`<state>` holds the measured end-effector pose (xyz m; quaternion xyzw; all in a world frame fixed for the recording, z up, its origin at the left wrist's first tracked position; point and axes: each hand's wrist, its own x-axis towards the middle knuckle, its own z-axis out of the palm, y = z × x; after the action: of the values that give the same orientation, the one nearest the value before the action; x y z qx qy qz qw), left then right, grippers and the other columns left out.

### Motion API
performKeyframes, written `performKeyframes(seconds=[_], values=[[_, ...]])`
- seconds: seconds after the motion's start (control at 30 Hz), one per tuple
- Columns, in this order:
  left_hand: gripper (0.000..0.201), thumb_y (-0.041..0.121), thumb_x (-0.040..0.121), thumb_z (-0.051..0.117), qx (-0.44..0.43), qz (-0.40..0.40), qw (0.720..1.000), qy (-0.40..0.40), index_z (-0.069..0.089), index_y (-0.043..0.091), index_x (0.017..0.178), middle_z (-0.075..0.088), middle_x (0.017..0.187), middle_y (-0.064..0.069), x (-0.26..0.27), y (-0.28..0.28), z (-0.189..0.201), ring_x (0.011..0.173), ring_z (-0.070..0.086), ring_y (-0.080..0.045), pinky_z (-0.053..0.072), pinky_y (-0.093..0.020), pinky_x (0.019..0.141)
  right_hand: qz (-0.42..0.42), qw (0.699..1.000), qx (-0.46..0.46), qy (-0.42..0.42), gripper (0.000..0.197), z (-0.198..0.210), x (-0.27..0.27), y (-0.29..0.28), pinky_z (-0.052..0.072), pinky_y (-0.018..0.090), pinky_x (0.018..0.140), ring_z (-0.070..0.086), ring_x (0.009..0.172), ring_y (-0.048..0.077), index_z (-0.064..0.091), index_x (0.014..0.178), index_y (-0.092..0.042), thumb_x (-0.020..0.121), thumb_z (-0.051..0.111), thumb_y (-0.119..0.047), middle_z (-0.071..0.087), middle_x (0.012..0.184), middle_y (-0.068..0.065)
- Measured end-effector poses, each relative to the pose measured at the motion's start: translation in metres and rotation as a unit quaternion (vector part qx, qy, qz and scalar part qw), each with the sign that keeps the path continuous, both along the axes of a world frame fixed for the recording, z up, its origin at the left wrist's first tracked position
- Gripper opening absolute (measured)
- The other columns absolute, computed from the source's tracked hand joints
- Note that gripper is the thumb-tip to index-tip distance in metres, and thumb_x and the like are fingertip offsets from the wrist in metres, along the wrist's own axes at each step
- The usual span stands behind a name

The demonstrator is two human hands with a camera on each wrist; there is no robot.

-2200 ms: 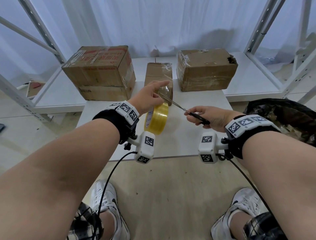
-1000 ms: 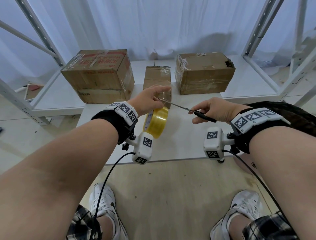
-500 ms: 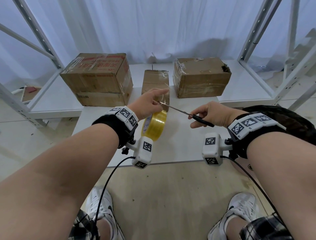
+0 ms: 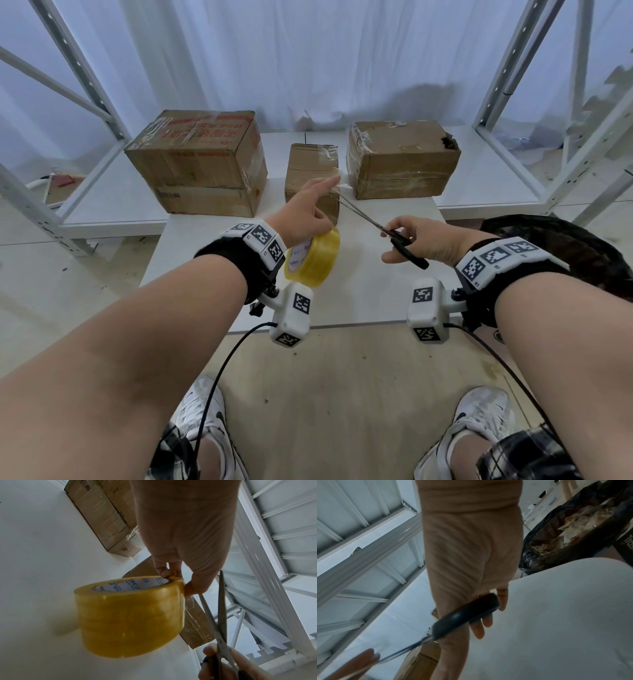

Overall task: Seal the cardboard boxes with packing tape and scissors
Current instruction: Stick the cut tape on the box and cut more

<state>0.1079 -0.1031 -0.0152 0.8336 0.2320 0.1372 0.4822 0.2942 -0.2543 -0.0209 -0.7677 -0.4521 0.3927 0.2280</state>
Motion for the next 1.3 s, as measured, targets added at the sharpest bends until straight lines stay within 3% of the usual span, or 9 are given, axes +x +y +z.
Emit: performKeyframes(seconds=[0.13,0.27,0.43,0.57,0.7,0.77,0.9,1.07,1.3], values=[[0.085,-0.012,0.082,0.057,-0.005,0.012,1.0,-0.01,0.022,0.024,0.151,0.021,0.151,0.003,-0.003,0.003,-0.002,0.077,0.06,-0.028,0.053,-0.022,0.068,0.027,0.998,-0.046,-0.039,0.057,-0.008,0.0,-0.005,0.042,0.036,0.098,0.054,0.102,0.022,0.045,0.117,-0.022,0.074,0.082,-0.026,0.054,0.105,-0.002],[0.087,-0.012,0.082,0.057,-0.008,0.016,1.0,-0.004,0.022,0.027,0.151,0.021,0.152,0.002,-0.008,0.009,0.001,0.087,0.063,-0.041,0.055,-0.037,0.076,0.016,0.984,-0.113,-0.133,0.053,-0.019,0.006,-0.013,0.044,0.033,0.091,0.054,0.1,0.023,0.049,0.116,-0.018,0.075,0.081,-0.029,0.055,0.108,0.003],[0.079,-0.011,0.082,0.059,0.0,0.009,1.0,-0.012,0.031,0.025,0.147,0.026,0.149,0.001,-0.008,0.005,0.0,0.077,0.063,-0.021,0.056,-0.028,0.072,-0.028,0.96,-0.161,-0.227,0.041,-0.029,0.004,-0.003,0.047,0.033,0.075,0.059,0.083,0.028,0.059,0.105,-0.001,0.082,0.072,-0.033,0.063,0.096,0.014],[0.067,0.001,0.085,0.065,0.023,0.024,0.999,-0.02,0.038,0.02,0.142,0.034,0.146,-0.001,-0.009,0.005,-0.003,0.072,0.059,-0.014,0.052,-0.021,0.071,-0.049,0.961,-0.161,-0.221,0.054,-0.033,-0.006,0.012,0.045,0.041,0.098,0.053,0.115,0.032,0.045,0.131,-0.001,0.088,0.066,-0.027,0.054,0.127,0.016],[0.059,0.005,0.087,0.063,0.046,0.046,0.998,-0.024,0.041,0.021,0.139,0.041,0.138,0.0,-0.013,0.003,-0.006,0.067,0.051,-0.012,0.05,-0.02,0.067,-0.108,0.954,-0.038,-0.279,0.034,-0.025,-0.009,0.023,0.042,0.035,0.095,0.052,0.117,0.03,0.054,0.126,-0.004,0.095,0.053,-0.017,0.056,0.129,0.013],[0.06,0.003,0.086,0.063,0.059,0.052,0.997,-0.026,0.041,0.023,0.138,0.043,0.135,0.002,-0.017,0.003,-0.007,0.066,0.051,-0.011,0.05,-0.019,0.067,-0.162,0.959,0.096,-0.21,0.031,-0.017,-0.016,0.029,0.042,0.03,0.09,0.055,0.11,0.025,0.056,0.123,-0.009,0.095,0.053,-0.021,0.059,0.119,0.008],[0.065,0.0,0.084,0.064,0.078,0.034,0.996,-0.023,0.04,0.024,0.139,0.042,0.136,0.002,-0.023,0.0,-0.005,0.068,0.052,-0.016,0.053,-0.023,0.071,-0.136,0.945,0.285,-0.08,0.044,0.005,-0.043,0.046,0.049,0.028,0.086,0.058,0.096,0.014,0.054,0.124,-0.013,0.09,0.061,-0.041,0.061,0.106,0.002],[0.065,0.001,0.082,0.066,0.096,0.021,0.995,-0.023,0.041,0.023,0.138,0.042,0.127,0.004,-0.026,-0.005,-0.001,0.065,0.049,-0.012,0.049,-0.02,0.064,-0.115,0.943,0.312,0.015,0.062,0.016,-0.065,0.059,0.051,0.019,0.08,0.056,0.09,0.008,0.045,0.133,-0.013,0.083,0.073,-0.035,0.055,0.108,0.001],[0.062,0.006,0.083,0.068,0.109,0.013,0.994,-0.017,0.043,0.023,0.137,0.041,0.122,0.007,-0.031,-0.007,0.001,0.06,0.049,-0.007,0.047,-0.015,0.06,-0.102,0.935,0.338,-0.023,0.045,0.017,-0.071,0.065,0.054,0.035,0.085,0.059,0.083,0.014,0.053,0.119,-0.017,0.081,0.076,-0.023,0.062,0.094,0.009]])
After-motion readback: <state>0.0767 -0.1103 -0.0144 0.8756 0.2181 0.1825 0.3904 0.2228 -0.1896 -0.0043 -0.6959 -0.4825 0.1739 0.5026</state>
